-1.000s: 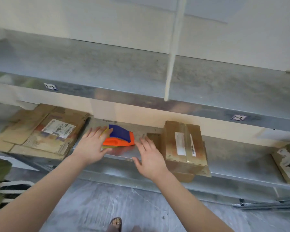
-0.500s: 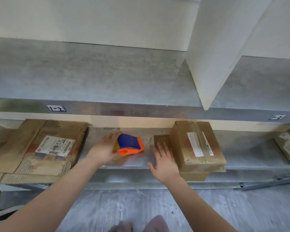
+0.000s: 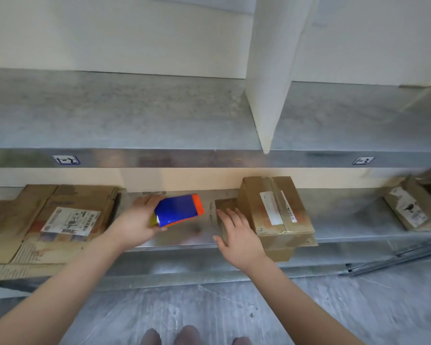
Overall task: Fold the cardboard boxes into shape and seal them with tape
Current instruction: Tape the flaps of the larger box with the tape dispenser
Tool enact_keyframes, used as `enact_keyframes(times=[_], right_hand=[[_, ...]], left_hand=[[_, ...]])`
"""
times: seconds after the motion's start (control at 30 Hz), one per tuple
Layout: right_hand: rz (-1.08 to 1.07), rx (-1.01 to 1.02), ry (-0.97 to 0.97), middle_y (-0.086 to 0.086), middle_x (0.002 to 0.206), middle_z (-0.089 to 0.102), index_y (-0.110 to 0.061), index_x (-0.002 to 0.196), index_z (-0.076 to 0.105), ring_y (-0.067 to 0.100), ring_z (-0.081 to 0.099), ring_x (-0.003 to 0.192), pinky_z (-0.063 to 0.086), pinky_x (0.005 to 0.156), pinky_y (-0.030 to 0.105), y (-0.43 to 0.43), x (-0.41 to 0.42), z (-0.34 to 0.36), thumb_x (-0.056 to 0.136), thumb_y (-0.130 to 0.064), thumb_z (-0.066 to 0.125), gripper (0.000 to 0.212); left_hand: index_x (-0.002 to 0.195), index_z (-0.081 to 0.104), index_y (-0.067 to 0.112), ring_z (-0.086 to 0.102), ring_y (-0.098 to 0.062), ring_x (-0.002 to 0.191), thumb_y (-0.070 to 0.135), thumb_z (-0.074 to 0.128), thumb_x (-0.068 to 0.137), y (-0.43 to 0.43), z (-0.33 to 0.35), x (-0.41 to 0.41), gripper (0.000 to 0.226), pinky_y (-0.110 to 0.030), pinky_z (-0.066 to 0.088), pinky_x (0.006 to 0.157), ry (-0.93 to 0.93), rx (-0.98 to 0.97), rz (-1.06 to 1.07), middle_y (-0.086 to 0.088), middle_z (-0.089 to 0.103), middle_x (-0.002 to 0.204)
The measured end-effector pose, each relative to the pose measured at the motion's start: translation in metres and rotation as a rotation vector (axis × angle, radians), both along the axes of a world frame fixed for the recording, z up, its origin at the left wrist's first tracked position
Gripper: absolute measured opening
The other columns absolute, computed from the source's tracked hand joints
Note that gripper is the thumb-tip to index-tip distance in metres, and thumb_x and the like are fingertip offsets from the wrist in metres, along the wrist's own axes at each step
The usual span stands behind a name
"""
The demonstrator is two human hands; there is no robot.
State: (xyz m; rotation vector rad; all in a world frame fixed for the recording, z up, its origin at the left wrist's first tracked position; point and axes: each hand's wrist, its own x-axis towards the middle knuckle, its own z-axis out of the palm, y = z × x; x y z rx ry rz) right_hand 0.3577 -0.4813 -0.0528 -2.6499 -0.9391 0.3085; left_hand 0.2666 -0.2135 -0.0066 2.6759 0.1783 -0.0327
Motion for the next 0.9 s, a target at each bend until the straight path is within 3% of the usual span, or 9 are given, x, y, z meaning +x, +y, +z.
enact_keyframes(times=[0.1,0.27,0.5,0.67,0.77,0.9], right_hand=[[0.027,0.007,0.032,0.002,0.160,0.021,-0.021,0.154,0.018,0.021,0.009,0.149,0.020,0.119,0.033,-0.010,-0.001,0.008,0.096,-0.045,0.046,0.068],[0.086,0.076,-0.022,0.005,0.159,0.021,-0.015,0.154,0.019,0.024,0.011,0.149,0.011,0.119,0.030,-0.019,0.004,0.034,0.094,-0.043,0.052,0.074],[0.116,0.195,-0.101,0.007,0.146,0.041,-0.015,0.144,0.039,0.026,0.030,0.140,0.022,0.117,0.032,-0.054,0.024,0.069,0.095,-0.026,0.056,0.053],[0.117,0.294,0.091,0.008,0.142,0.049,-0.013,0.144,0.041,0.024,0.040,0.134,0.028,0.110,0.027,-0.089,0.041,0.071,0.100,-0.017,0.048,0.045],[0.116,0.430,0.300,-0.002,0.139,0.053,-0.020,0.141,0.044,0.013,0.046,0.129,0.035,0.108,0.027,-0.103,0.047,0.070,0.100,-0.016,0.045,0.041],[-0.033,0.601,0.536,-0.014,0.135,0.052,-0.024,0.141,0.043,0.003,0.046,0.127,0.035,0.106,0.021,-0.121,0.050,0.073,0.103,-0.016,0.041,0.039]], left_hand=[[0.134,0.048,0.024,0.051,-0.021,0.111,0.050,0.067,0.069,0.002,0.035,-0.007,0.072,-0.028,0.037,0.092,-0.024,-0.005,-0.036,0.002,0.055,0.123],[0.133,0.048,0.027,0.053,-0.018,0.109,0.029,0.077,0.073,-0.020,0.075,-0.016,0.066,-0.032,0.042,0.095,-0.097,0.112,-0.156,0.007,0.056,0.122],[0.135,0.044,0.033,0.041,-0.007,0.112,0.010,0.073,0.074,-0.075,0.113,-0.016,0.071,-0.020,0.033,0.095,-0.203,0.124,-0.179,0.018,0.047,0.120],[0.135,0.044,0.033,0.040,-0.006,0.115,0.010,0.073,0.077,-0.121,0.130,-0.004,0.069,-0.022,0.034,0.098,-0.241,0.122,-0.209,0.018,0.047,0.121],[0.135,0.045,0.030,0.039,-0.006,0.115,0.011,0.073,0.078,-0.146,0.138,0.003,0.066,-0.016,0.029,0.098,-0.255,0.094,-0.231,0.018,0.047,0.120],[0.133,0.047,0.030,0.039,-0.004,0.115,0.011,0.073,0.078,-0.167,0.143,0.014,0.064,-0.007,0.024,0.098,-0.245,0.095,-0.279,0.017,0.049,0.121]])
